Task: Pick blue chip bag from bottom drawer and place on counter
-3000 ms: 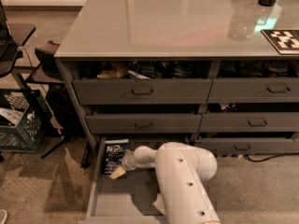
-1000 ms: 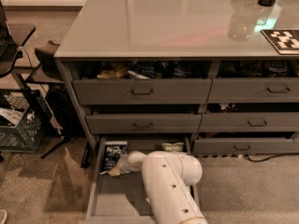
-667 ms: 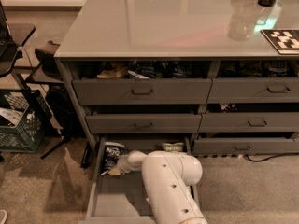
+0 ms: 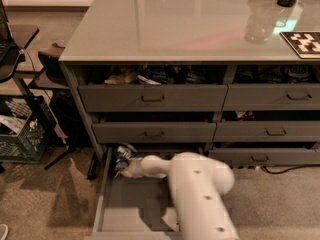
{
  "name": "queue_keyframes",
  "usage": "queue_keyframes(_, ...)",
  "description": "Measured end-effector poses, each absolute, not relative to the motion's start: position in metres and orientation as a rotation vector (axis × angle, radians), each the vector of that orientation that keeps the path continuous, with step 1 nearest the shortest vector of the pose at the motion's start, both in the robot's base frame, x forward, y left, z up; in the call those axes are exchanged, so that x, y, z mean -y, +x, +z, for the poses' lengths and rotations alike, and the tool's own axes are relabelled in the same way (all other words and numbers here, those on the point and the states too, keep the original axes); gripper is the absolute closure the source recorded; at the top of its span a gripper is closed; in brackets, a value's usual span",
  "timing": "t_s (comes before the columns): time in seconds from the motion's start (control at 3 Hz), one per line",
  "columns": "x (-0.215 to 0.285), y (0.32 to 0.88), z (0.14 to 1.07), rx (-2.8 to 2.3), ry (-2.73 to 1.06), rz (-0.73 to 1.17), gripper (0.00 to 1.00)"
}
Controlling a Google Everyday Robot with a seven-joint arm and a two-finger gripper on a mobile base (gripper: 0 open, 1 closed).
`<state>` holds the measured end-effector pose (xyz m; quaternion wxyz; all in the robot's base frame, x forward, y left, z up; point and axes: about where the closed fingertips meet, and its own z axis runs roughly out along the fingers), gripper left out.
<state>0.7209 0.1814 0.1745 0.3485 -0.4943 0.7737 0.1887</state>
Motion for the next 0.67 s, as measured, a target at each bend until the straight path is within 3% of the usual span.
queue_keyframes(0.33, -0.135, 0.737, 0.273, -1.877, -1.221, 0.413, 1.0)
queue_keyframes(0.67, -0.093, 0.702, 0.326, -1.875, -1.273, 0.431, 1.0)
